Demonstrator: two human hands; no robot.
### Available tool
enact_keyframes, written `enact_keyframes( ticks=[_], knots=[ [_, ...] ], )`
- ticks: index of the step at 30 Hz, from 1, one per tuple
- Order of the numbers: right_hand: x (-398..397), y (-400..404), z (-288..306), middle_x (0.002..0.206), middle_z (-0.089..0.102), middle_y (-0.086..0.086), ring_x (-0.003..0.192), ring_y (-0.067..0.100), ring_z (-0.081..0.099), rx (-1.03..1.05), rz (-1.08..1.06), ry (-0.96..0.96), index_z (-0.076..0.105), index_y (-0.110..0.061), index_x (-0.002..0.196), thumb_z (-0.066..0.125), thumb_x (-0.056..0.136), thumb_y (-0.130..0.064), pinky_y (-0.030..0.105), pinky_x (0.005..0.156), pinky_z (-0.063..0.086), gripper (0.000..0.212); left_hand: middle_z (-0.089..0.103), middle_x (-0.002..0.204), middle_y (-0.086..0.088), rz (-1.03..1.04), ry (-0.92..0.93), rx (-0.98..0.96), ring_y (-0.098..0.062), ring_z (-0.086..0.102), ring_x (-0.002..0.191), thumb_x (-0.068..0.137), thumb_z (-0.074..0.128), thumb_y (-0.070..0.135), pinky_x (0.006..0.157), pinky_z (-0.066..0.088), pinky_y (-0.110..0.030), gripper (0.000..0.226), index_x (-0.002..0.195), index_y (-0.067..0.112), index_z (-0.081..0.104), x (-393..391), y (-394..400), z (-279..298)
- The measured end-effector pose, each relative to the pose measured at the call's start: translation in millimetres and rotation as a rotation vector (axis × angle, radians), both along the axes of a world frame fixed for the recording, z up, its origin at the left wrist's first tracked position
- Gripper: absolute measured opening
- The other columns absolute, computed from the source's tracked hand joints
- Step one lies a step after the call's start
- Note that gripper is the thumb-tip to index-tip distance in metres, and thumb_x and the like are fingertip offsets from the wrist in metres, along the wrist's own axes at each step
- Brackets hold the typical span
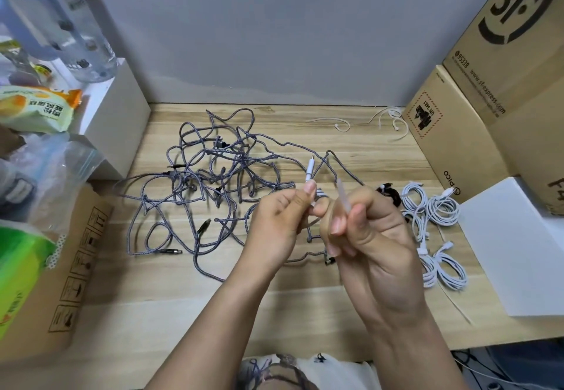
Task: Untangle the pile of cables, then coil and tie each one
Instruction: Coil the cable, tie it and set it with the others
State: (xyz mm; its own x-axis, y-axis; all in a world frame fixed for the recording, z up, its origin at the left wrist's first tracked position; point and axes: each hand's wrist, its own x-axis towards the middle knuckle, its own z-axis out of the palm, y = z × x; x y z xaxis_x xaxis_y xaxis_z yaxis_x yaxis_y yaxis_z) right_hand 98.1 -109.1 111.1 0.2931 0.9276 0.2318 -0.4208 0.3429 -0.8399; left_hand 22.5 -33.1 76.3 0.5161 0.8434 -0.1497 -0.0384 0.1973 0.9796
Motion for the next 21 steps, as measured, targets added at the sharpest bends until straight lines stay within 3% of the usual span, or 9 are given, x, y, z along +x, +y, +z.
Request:
enact_keyframes(
  ticks=[4, 9, 13, 14, 16, 19, 21],
  knots=[
    [1, -1, 3, 0.062, 0.057, -0.013, 0.052, 0.004, 0.043, 0.015, 0.028, -0.033, 0.067, -0.024, 0.069, 0.065, 0.081, -0.039, 0.016, 0.06, 0.036, 0.02, 0.03, 0.052, -0.008, -0.028, -0.019, -0.096, -0.031, 0.026, 0.051, 0.09, 0.054, 0.038, 0.046, 0.008, -0.03, 0.052, 0.043, 0.017, 0.051, -1, 1, 2],
    [13, -1, 6, 0.064, 0.062, -0.013, 0.057, 0.002, 0.055, 0.032, 0.059, 0.011, 0.066, -0.021, 0.071, 0.065, 0.082, -0.034, 0.017, 0.062, 0.041, 0.017, 0.021, 0.046, 0.006, -0.158, -0.117, -0.336, -0.007, 0.014, 0.041, 0.078, 0.05, 0.046, 0.043, 0.006, -0.017, 0.041, 0.048, 0.02, 0.057, -9, 2, 1],
    [29, -2, 9, 0.046, 0.047, -0.014, 0.046, 0.003, 0.052, -0.03, -0.005, 0.002, 0.062, -0.021, 0.061, 0.07, 0.075, -0.036, 0.036, 0.056, 0.02, 0.022, 0.027, 0.047, 0.006, -0.277, -0.19, -0.461, -0.004, 0.017, 0.04, 0.083, 0.047, 0.044, 0.039, 0.004, -0.017, 0.032, 0.072, 0.015, 0.053, -21, 6, 2],
    [33, -1, 9, 0.042, 0.037, -0.012, 0.041, 0.004, 0.047, -0.056, -0.03, -0.005, 0.061, -0.02, 0.058, 0.072, 0.072, -0.037, 0.032, 0.055, 0.024, 0.024, 0.029, 0.047, 0.006, -0.311, -0.202, -0.485, -0.004, 0.018, 0.04, 0.085, 0.044, 0.041, 0.039, 0.004, -0.017, 0.03, 0.074, 0.014, 0.053, -24, 7, 4],
    [38, -1, 9, 0.04, 0.023, -0.005, 0.034, 0.006, 0.036, -0.111, -0.068, -0.029, 0.059, -0.02, 0.053, 0.076, 0.066, -0.036, 0.026, 0.058, 0.046, 0.026, 0.029, 0.049, 0.005, -0.356, -0.227, -0.52, -0.003, 0.019, 0.04, 0.083, 0.043, 0.031, 0.037, 0.005, -0.016, 0.027, 0.071, 0.014, 0.061, -29, 8, 7],
    [41, 0, 8, 0.036, 0.031, -0.006, 0.031, 0.008, 0.03, -0.191, -0.125, -0.093, 0.056, -0.021, 0.047, 0.073, 0.059, -0.018, 0.027, 0.06, 0.053, 0.021, 0.027, 0.048, 0.006, -0.385, -0.207, -0.465, -0.003, 0.018, 0.04, 0.076, 0.046, 0.024, 0.037, 0.006, -0.016, 0.024, 0.066, 0.016, 0.067, -33, 10, 13],
    [42, 1, 7, 0.035, 0.036, -0.005, 0.029, 0.007, 0.031, -0.217, -0.144, -0.107, 0.055, -0.02, 0.045, 0.065, 0.06, -0.017, 0.027, 0.056, 0.051, 0.019, 0.025, 0.048, 0.006, -0.403, -0.174, -0.419, -0.003, 0.017, 0.04, 0.073, 0.044, 0.026, 0.039, 0.004, -0.016, 0.028, 0.066, 0.017, 0.069, -35, 10, 16]
  ],
)
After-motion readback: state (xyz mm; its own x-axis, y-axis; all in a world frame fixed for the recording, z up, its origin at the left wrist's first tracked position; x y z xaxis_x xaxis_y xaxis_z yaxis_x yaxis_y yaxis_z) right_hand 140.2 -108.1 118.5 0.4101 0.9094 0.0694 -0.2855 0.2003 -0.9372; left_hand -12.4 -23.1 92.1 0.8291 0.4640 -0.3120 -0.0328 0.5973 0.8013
